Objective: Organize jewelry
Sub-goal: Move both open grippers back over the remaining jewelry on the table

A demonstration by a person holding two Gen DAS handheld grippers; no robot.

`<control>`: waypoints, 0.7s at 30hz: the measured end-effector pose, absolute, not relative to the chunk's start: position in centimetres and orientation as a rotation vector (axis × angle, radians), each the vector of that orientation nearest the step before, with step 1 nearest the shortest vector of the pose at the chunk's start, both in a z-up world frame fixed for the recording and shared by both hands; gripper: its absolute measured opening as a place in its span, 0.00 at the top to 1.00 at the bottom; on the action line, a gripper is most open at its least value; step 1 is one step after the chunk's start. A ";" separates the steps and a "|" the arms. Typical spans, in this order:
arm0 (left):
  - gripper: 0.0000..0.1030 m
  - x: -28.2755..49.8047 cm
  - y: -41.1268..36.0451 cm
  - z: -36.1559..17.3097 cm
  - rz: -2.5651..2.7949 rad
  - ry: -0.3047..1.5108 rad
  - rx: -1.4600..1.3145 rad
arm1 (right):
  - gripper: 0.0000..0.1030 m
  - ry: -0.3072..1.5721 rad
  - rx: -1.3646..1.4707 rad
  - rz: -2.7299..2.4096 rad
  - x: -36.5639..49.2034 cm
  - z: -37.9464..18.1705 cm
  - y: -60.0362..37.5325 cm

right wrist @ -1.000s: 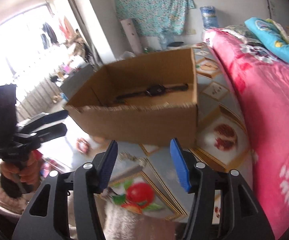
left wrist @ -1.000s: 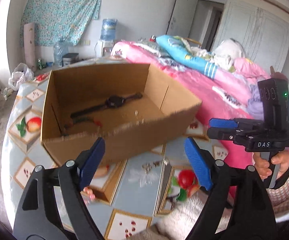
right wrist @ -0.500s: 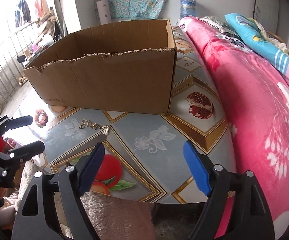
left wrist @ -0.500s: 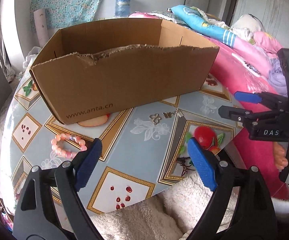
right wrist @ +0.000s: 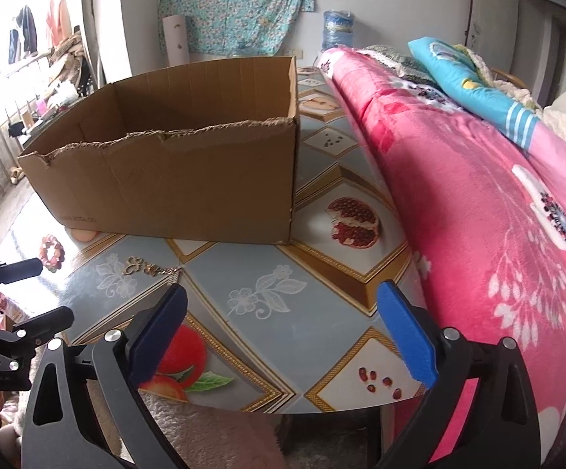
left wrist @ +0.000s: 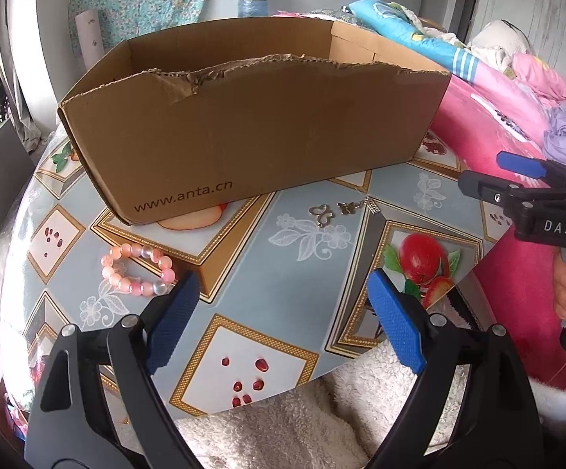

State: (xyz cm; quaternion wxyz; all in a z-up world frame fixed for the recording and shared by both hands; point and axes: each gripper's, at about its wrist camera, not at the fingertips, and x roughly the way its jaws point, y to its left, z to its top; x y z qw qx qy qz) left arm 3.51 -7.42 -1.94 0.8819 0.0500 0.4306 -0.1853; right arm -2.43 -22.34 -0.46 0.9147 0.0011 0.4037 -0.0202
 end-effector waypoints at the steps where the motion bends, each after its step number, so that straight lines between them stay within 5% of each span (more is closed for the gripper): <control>1: 0.19 3.6 -7.4 -1.9 -0.383 0.895 0.103 | 0.07 0.825 -0.008 -0.050 -2.4 -0.4 -22.3; 9: 0.19 3.6 -6.8 -1.8 -0.359 0.867 0.075 | 0.06 0.730 -0.019 -0.060 -2.9 0.9 -22.9; 21: 0.19 4.5 -7.6 -3.1 -0.333 0.893 0.100 | 0.06 0.824 -0.010 0.059 -1.3 -1.7 -21.6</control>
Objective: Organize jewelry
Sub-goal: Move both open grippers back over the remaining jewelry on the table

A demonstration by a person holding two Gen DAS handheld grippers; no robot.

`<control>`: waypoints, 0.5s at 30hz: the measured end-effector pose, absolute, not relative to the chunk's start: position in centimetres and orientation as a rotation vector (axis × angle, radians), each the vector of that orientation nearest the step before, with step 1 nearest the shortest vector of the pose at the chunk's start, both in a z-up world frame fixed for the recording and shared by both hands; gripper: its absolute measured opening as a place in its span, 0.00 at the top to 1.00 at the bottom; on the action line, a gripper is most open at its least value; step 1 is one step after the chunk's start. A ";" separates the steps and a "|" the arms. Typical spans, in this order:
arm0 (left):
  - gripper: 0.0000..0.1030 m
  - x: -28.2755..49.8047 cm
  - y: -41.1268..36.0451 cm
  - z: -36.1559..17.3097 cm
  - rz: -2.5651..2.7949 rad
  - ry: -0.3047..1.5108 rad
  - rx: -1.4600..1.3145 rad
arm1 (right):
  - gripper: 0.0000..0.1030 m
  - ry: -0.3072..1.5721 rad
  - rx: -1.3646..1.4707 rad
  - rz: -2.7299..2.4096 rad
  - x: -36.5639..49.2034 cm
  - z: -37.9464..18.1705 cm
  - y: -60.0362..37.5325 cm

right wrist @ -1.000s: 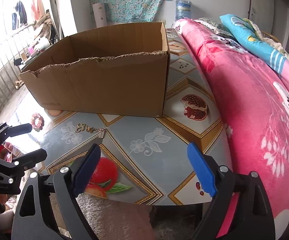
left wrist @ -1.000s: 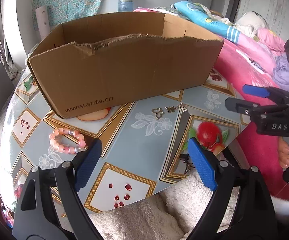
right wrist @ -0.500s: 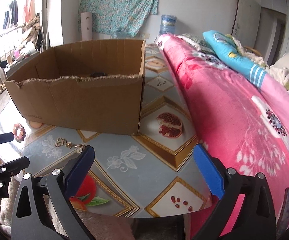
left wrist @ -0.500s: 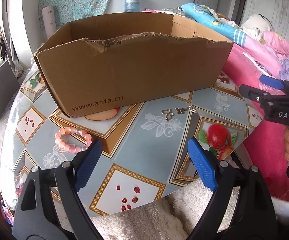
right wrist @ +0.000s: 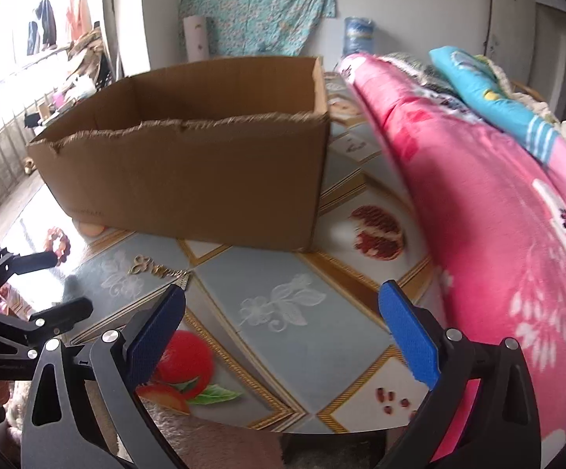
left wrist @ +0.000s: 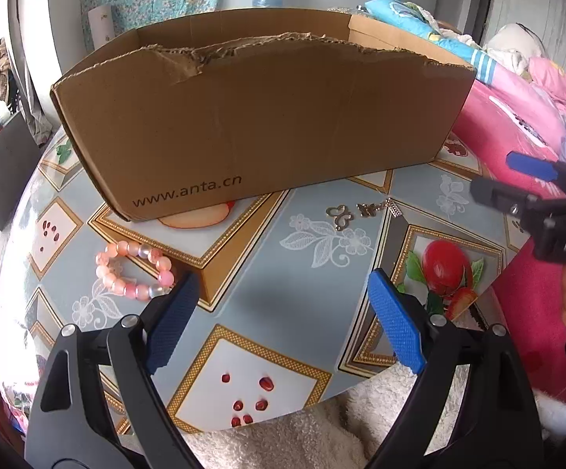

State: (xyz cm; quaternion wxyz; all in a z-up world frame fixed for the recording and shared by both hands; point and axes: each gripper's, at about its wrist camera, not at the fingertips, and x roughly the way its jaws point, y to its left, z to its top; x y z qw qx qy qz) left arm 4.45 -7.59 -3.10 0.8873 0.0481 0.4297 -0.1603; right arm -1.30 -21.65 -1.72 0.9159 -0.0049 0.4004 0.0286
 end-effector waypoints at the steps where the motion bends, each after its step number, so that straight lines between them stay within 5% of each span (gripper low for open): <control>1: 0.19 4.5 -7.7 -3.1 -0.336 0.884 0.100 | 0.06 0.829 -0.013 0.069 -1.2 -1.9 -21.5; 6: 0.19 5.0 -7.9 -3.1 -0.344 0.851 0.104 | 0.07 0.824 -0.046 0.111 -0.9 -2.7 -20.4; 10: 0.19 5.5 -8.3 -2.8 -0.373 0.821 0.109 | 0.17 0.839 -0.022 0.143 -0.4 -3.3 -20.3; 15: 0.43 6.0 -9.3 -2.6 -0.466 0.789 0.107 | 0.26 0.854 0.005 0.177 -0.1 -4.1 -20.1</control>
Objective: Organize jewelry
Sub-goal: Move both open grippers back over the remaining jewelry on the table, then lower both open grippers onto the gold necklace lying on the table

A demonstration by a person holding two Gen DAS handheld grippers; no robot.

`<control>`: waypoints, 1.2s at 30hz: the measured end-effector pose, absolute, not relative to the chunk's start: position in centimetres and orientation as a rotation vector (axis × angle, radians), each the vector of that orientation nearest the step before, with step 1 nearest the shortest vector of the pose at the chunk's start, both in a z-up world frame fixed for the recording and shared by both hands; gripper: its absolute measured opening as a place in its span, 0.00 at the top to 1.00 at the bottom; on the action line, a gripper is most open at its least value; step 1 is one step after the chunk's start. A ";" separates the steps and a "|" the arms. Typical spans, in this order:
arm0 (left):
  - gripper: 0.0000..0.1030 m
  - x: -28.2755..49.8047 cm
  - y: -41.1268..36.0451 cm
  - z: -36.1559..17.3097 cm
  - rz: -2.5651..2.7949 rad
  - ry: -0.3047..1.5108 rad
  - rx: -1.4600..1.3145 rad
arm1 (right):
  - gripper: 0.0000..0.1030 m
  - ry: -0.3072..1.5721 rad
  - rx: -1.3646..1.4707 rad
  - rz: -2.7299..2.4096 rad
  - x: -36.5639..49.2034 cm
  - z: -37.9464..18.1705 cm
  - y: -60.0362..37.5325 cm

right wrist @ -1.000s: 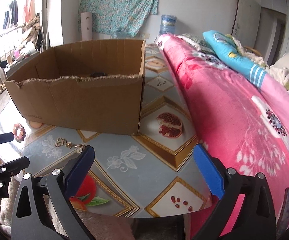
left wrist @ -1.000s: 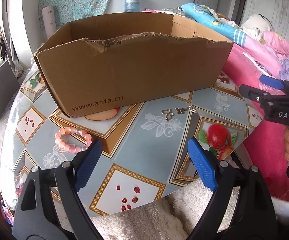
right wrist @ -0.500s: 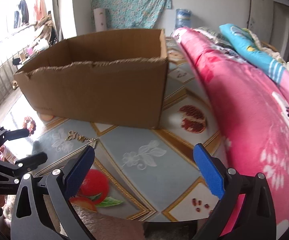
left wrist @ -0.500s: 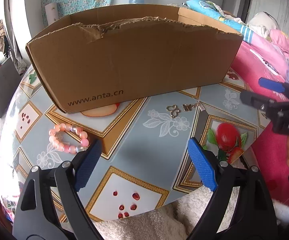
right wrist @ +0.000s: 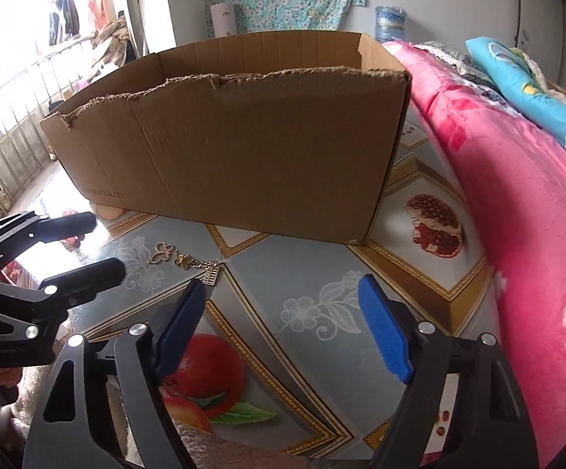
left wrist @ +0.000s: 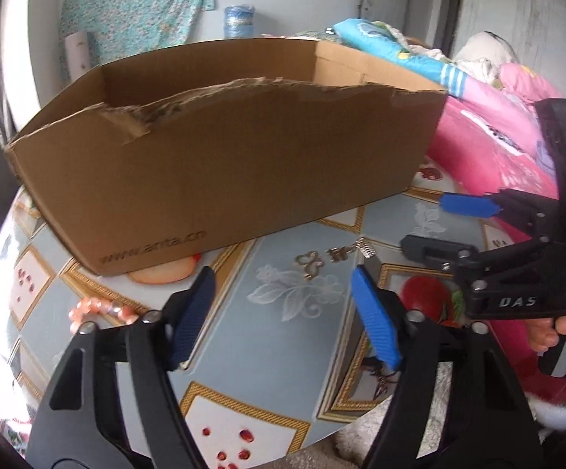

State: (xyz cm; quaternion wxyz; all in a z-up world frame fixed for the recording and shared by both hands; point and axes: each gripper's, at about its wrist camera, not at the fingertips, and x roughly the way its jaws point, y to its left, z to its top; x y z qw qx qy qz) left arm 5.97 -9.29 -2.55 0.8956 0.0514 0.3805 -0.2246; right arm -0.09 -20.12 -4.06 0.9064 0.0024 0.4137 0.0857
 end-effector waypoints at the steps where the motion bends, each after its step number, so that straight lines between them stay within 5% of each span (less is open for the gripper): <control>1: 0.47 6.1 -9.6 -2.6 -0.481 0.787 0.121 | 0.27 0.854 0.004 0.183 0.0 -4.1 -20.1; 5: 0.62 6.9 -10.7 -3.2 -0.518 0.807 0.156 | 0.28 0.851 -0.006 0.204 0.1 -4.3 -19.7; 16: 0.68 8.4 -12.9 -4.3 -0.518 0.834 0.276 | 0.28 0.850 0.008 0.217 0.4 -4.6 -19.7; 20: 0.80 8.8 -12.9 -4.3 -0.513 0.841 0.274 | 0.28 0.849 0.013 0.218 0.6 -4.7 -19.9; 36: 0.87 8.9 -12.8 -4.3 -0.536 0.837 0.243 | 0.28 0.837 0.019 0.213 0.6 -4.5 -20.2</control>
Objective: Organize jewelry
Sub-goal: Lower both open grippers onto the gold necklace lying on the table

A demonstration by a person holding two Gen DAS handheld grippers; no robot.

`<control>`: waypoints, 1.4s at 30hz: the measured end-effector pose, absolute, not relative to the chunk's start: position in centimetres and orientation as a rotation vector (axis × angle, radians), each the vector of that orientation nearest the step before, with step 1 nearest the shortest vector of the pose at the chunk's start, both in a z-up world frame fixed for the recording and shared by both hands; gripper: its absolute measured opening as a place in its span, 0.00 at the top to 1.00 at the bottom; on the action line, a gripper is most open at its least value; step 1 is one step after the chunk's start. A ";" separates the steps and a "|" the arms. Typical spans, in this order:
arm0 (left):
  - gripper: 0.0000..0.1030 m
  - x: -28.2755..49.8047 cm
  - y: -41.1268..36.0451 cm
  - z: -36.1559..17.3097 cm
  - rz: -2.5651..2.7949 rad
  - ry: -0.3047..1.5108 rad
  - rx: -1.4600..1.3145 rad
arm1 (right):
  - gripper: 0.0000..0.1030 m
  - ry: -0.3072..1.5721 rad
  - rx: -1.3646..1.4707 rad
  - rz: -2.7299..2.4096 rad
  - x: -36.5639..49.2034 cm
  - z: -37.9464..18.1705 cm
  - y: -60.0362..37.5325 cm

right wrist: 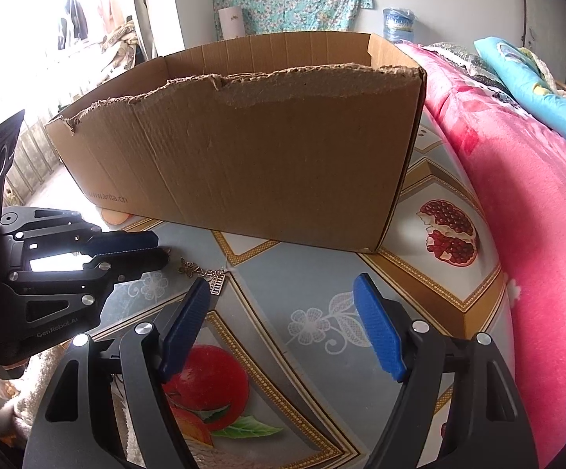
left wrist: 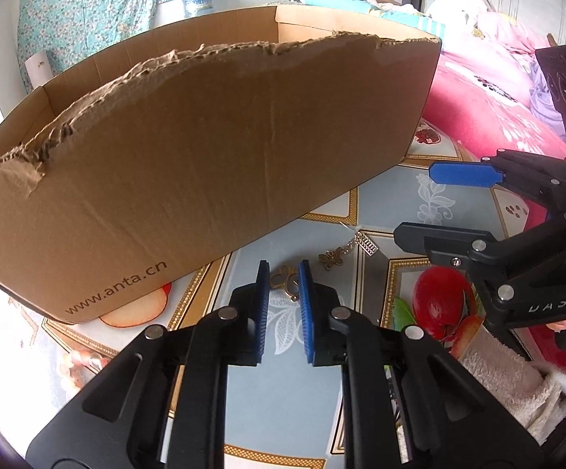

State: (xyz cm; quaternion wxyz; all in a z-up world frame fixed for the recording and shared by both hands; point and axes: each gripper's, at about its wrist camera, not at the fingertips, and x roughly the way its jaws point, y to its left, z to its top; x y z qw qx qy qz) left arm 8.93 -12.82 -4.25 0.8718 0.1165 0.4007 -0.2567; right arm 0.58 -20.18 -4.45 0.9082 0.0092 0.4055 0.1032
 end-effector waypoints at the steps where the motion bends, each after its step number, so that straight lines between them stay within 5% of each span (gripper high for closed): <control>1: 0.87 8.8 -12.8 -4.3 -0.537 0.834 0.243 | 0.28 0.836 0.019 0.213 0.5 -4.4 -20.1; 25: 0.87 5.7 -9.6 -3.8 -0.534 0.800 0.168 | 0.28 0.813 -0.016 0.228 -0.7 -3.4 -18.7; 38: 0.87 6.2 -8.5 -3.6 -0.521 0.787 0.123 | 0.72 0.886 -0.064 0.315 0.1 -4.5 -16.2; 42: 0.87 6.4 -8.5 -3.7 -0.526 0.786 0.118 | 0.74 0.881 -0.100 0.357 0.2 -4.3 -15.4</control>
